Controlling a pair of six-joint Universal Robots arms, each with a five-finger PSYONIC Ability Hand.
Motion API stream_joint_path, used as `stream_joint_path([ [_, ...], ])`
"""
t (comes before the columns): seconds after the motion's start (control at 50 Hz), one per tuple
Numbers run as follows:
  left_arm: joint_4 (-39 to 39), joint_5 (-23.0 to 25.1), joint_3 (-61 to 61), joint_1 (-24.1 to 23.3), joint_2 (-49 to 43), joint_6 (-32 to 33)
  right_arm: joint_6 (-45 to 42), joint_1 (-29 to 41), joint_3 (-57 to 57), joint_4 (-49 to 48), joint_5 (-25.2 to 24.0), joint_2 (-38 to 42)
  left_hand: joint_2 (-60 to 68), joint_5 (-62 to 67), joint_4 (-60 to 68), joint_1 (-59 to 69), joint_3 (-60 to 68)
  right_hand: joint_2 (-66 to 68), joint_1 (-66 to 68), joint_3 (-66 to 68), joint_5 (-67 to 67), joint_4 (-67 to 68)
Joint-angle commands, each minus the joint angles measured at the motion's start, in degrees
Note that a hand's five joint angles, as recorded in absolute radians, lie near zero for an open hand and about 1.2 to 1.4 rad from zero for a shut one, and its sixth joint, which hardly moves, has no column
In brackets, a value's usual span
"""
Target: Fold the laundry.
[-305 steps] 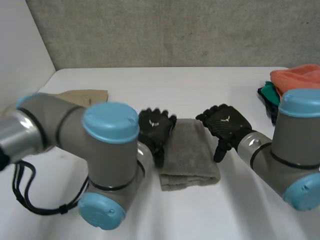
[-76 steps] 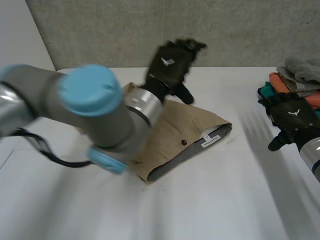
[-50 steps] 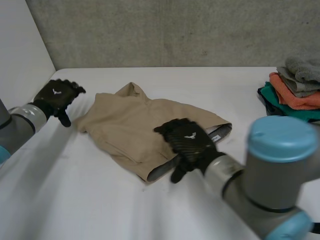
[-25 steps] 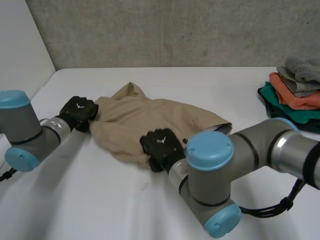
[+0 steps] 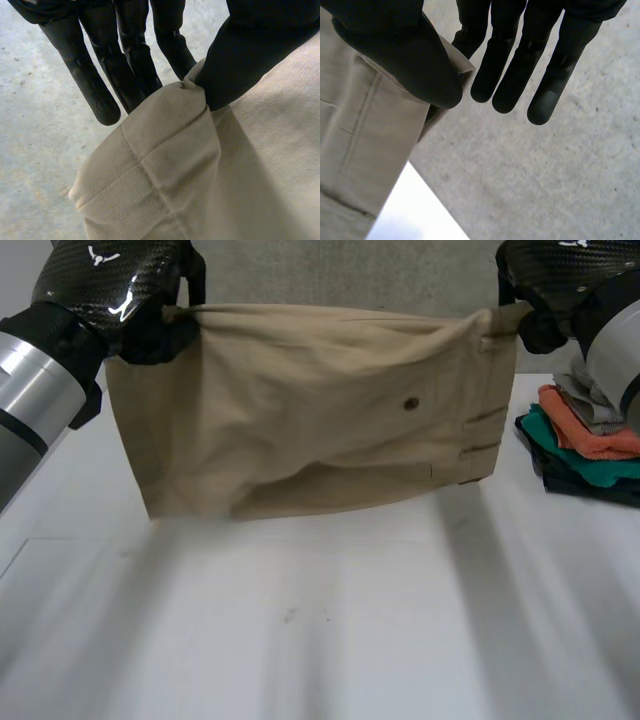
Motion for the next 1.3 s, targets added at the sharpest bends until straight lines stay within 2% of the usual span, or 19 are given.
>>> stream_joint_path([
  [0.02, -3.2, -0.2, 1.3, -3.9, -8.6, 1.4, 0.1, -2.6, -0.6, 3.2, -1.6, 6.4, 11.4, 13.5, 11.4, 14.6, 11.7, 12.6, 15.8, 11.8, 12.2, 11.3],
  [0.16, -2.8, -3.1, 10.0, -4.7, -23.1, 7.1, 0.3, -2.4, -2.1, 1.4, -1.4, 15.1, 11.4, 13.5, 11.4, 14.6, 11.7, 12.6, 15.8, 11.8, 12.2, 11.3],
  [0.24, -1.5, -4.4, 18.6, -6.4, -29.2, 8.8, 0.9, -2.1, -6.5, -6.0, -0.7, 20.5, 11.4, 13.5, 11.4, 14.6, 11.7, 12.6, 15.8, 11.8, 12.2, 11.3],
  [0.28, 1.1, -4.9, 23.0, -6.7, -31.0, 8.7, 0.8, -2.0, -9.4, -13.7, 1.0, 22.7, 11.4, 13.5, 11.4, 14.6, 11.7, 12.6, 15.8, 11.8, 12.2, 11.3],
  [0.3, 5.1, -5.9, 27.5, -6.7, -32.4, 8.4, 0.8, -1.9, -10.5, -16.8, 1.7, 23.3, 11.4, 13.5, 11.4, 14.6, 11.7, 12.6, 15.8, 11.8, 12.2, 11.3],
  [0.42, 19.2, -12.4, 34.3, -7.8, -31.8, 8.4, 0.8, -1.9, -16.0, -43.7, 4.0, 23.7, 11.4, 13.5, 11.4, 14.6, 11.7, 12.6, 15.8, 11.8, 12.2, 11.3],
  [0.5, 24.7, -14.0, 33.5, -8.8, -27.0, 8.3, 1.1, -1.1, -17.0, -49.9, 2.8, 23.6, 11.4, 13.5, 11.4, 14.6, 11.7, 12.6, 15.8, 11.8, 12.2, 11.3],
  [0.6, 24.1, -13.8, 24.9, -8.9, -21.9, 8.3, 5.1, -1.1, -17.3, -47.3, 1.6, 23.5, 11.4, 13.5, 11.4, 14.6, 11.7, 12.6, 15.8, 11.8, 12.2, 11.3],
  [0.68, 23.7, -13.9, 16.7, -9.2, -21.3, 8.3, 7.0, -1.8, -15.7, -40.3, -0.5, 23.8, 11.4, 13.5, 11.4, 14.6, 11.7, 12.6, 15.8, 11.8, 12.2, 11.3],
  [0.78, 21.3, -13.9, 7.5, -12.7, -21.7, 8.5, 6.6, -2.0, -10.5, -32.1, -2.8, 25.7, 11.4, 13.5, 11.4, 14.6, 11.7, 12.6, 15.8, 11.8, 12.2, 11.3],
  [0.94, 16.6, -14.1, -5.0, -15.4, -25.9, 8.9, 2.7, -2.1, 3.2, -24.4, -3.8, 28.0, 11.4, 13.5, 11.4, 14.6, 11.7, 12.6, 15.8, 11.8, 12.2, 11.3],
  [1.04, 13.7, -14.8, -9.4, -17.5, -26.2, 8.9, -3.6, -3.0, 13.6, -19.6, -3.9, 27.0, 11.4, 13.5, 11.4, 14.6, 11.7, 12.6, 15.8, 11.8, 12.2, 11.3],
  [1.12, 7.8, -16.3, -12.1, -17.9, -22.6, 8.9, -7.8, -4.3, 20.1, -15.8, -3.8, 23.9, 11.4, 13.5, 11.4, 14.6, 11.7, 12.6, 15.8, 11.8, 12.2, 11.3],
  [1.2, -1.1, -16.8, -13.8, -18.6, -17.6, 8.5, -12.0, -6.9, 26.3, -10.1, -4.0, 14.8, 11.4, 13.5, 11.4, 14.6, 11.7, 12.6, 15.8, 11.8, 12.2, 11.3],
  [1.28, -12.9, -16.9, -14.8, -20.5, -12.3, 8.2, -17.3, -9.4, 30.7, -2.2, -4.0, 6.8, 11.4, 13.5, 11.4, 14.6, 11.7, 12.6, 15.8, 11.8, 12.2, 11.3],
  [1.3, -18.7, -16.9, -15.0, -21.9, -10.5, 8.2, -18.5, -9.7, 31.3, 0.0, -4.0, 5.0, 11.4, 13.5, 11.4, 14.6, 11.7, 12.6, 15.8, 11.8, 12.2, 11.3],
])
